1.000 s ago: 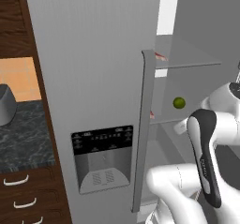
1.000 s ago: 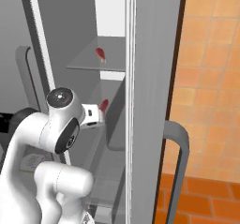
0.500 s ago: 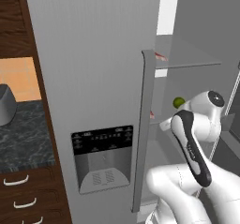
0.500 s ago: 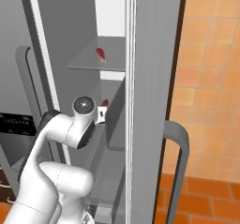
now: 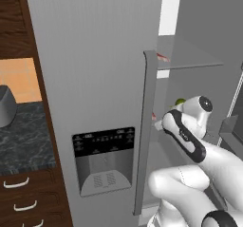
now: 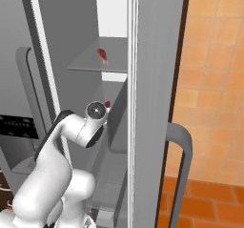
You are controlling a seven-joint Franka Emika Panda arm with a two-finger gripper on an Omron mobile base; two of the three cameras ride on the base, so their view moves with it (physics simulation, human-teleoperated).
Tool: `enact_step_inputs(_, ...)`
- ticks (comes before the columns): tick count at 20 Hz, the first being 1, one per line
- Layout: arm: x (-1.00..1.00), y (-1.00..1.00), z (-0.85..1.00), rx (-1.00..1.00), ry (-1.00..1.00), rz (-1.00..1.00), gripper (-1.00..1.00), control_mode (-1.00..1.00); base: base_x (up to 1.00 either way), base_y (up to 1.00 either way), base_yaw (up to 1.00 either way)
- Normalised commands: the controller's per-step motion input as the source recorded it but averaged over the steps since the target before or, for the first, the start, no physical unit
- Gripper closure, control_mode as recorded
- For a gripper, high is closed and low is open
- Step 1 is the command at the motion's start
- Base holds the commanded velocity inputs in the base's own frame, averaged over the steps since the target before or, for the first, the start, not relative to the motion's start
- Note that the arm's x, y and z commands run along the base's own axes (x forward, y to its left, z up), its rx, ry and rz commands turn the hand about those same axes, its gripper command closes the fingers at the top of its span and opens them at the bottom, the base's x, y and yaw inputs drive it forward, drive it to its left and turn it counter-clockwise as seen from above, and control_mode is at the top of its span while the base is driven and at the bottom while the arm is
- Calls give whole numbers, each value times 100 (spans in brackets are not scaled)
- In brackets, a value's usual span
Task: Place one lime and one steak in each tupperware on the nearby counter, to pack two identical lunches.
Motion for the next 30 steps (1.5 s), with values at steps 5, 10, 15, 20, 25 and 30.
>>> enact_step_inputs(5, 60, 0, -6, 0, 0, 0, -100, -100, 0, 0, 0)
enact_step_inputs(10, 50, 0, -13, 0, 0, 0, -100, -100, 0, 0, 0)
enact_step_inputs(15, 46, -2, -17, 0, 0, 0, -100, -100, 0, 0, 0)
enact_step_inputs(20, 49, -12, -26, 0, 0, 0, -100, -100, 0, 0, 0)
enact_step_inputs(25, 51, -10, -45, 0, -1, 3, -100, -100, 0, 0, 0)
enact_step_inputs(30, 13, -5, -77, 0, -1, 2, 100, -100, 0, 0, 0)
